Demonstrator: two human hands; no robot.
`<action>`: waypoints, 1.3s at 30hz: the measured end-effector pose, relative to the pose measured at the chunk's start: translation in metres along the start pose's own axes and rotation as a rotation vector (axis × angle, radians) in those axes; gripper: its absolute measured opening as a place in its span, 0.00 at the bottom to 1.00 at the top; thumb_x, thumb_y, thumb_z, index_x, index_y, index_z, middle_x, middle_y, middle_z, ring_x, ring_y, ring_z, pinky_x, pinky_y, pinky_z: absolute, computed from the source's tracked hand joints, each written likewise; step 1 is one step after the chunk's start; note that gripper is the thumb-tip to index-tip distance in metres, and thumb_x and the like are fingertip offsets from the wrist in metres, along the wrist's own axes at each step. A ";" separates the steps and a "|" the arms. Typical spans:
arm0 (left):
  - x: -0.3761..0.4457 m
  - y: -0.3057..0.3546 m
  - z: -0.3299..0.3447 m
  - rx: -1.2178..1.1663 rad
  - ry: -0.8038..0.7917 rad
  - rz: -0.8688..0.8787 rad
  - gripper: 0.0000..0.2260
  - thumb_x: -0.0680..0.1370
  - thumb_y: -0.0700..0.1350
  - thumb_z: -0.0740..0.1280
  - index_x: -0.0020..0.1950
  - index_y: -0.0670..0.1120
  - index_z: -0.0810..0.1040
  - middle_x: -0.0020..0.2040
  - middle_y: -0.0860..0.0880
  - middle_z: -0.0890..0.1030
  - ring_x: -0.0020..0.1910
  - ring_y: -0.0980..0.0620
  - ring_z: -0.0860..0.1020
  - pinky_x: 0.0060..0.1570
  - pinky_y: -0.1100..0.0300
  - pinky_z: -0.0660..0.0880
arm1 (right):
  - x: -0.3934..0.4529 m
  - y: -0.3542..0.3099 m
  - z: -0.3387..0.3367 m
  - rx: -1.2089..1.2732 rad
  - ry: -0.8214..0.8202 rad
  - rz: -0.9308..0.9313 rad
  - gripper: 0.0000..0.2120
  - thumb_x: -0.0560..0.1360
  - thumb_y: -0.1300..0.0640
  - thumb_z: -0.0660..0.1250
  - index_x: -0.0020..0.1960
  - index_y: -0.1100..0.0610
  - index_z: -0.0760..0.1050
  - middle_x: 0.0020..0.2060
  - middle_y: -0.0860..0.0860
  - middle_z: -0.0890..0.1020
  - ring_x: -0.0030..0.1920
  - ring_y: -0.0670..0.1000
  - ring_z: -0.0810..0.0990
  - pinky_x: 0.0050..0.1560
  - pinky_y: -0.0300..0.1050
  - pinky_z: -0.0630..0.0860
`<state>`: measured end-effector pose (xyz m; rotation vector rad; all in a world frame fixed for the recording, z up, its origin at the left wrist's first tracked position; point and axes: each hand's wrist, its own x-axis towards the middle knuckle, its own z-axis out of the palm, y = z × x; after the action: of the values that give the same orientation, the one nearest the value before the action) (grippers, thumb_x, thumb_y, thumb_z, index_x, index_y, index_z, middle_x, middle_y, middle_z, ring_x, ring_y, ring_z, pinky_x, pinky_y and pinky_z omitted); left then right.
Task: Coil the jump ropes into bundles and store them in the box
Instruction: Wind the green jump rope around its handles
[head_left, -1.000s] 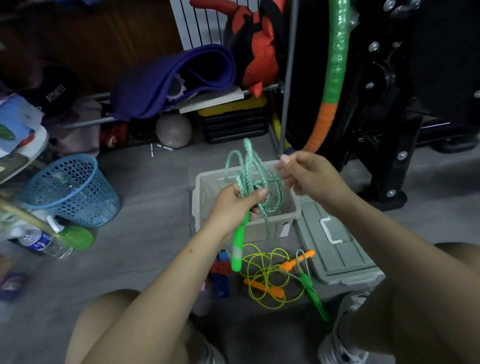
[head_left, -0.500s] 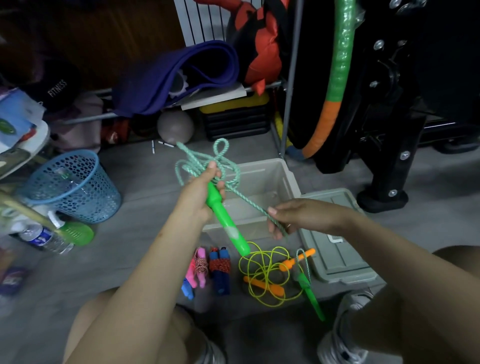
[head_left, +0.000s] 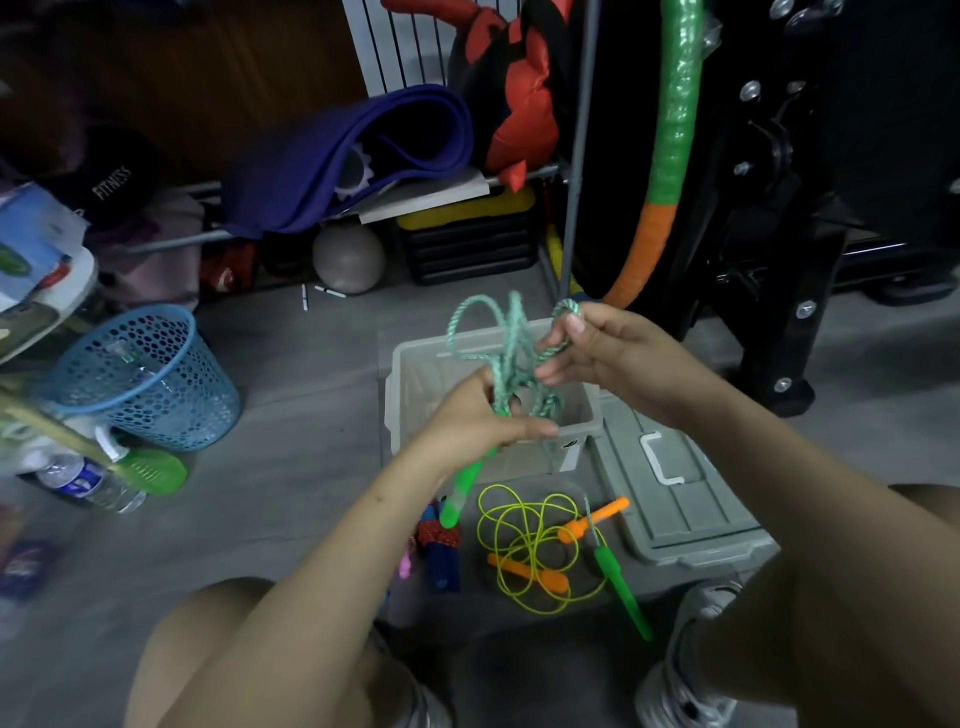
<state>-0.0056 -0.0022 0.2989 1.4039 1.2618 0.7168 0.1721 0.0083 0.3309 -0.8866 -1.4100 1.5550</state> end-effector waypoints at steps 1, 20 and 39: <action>-0.002 0.000 0.007 0.028 -0.005 0.026 0.15 0.67 0.39 0.77 0.42 0.49 0.71 0.30 0.53 0.72 0.25 0.59 0.70 0.27 0.64 0.69 | 0.000 -0.002 0.003 0.054 -0.013 -0.010 0.12 0.76 0.53 0.59 0.45 0.62 0.72 0.39 0.55 0.80 0.40 0.51 0.83 0.44 0.42 0.79; -0.006 0.010 0.014 -0.177 -0.174 -0.065 0.07 0.76 0.35 0.67 0.45 0.47 0.75 0.32 0.56 0.79 0.25 0.62 0.75 0.28 0.68 0.73 | 0.002 -0.006 0.009 0.175 0.053 -0.033 0.12 0.79 0.57 0.55 0.47 0.63 0.73 0.41 0.57 0.79 0.38 0.50 0.83 0.43 0.43 0.80; 0.019 -0.004 -0.047 -0.710 0.521 -0.155 0.03 0.79 0.40 0.64 0.47 0.43 0.72 0.39 0.47 0.78 0.27 0.54 0.82 0.22 0.67 0.72 | -0.011 0.021 -0.009 -1.026 -0.283 0.343 0.12 0.80 0.54 0.59 0.41 0.53 0.76 0.38 0.45 0.78 0.40 0.42 0.77 0.44 0.35 0.71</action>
<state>-0.0448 0.0300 0.3034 0.5458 1.2954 1.3163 0.1824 0.0011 0.3086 -1.5999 -2.4313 1.1498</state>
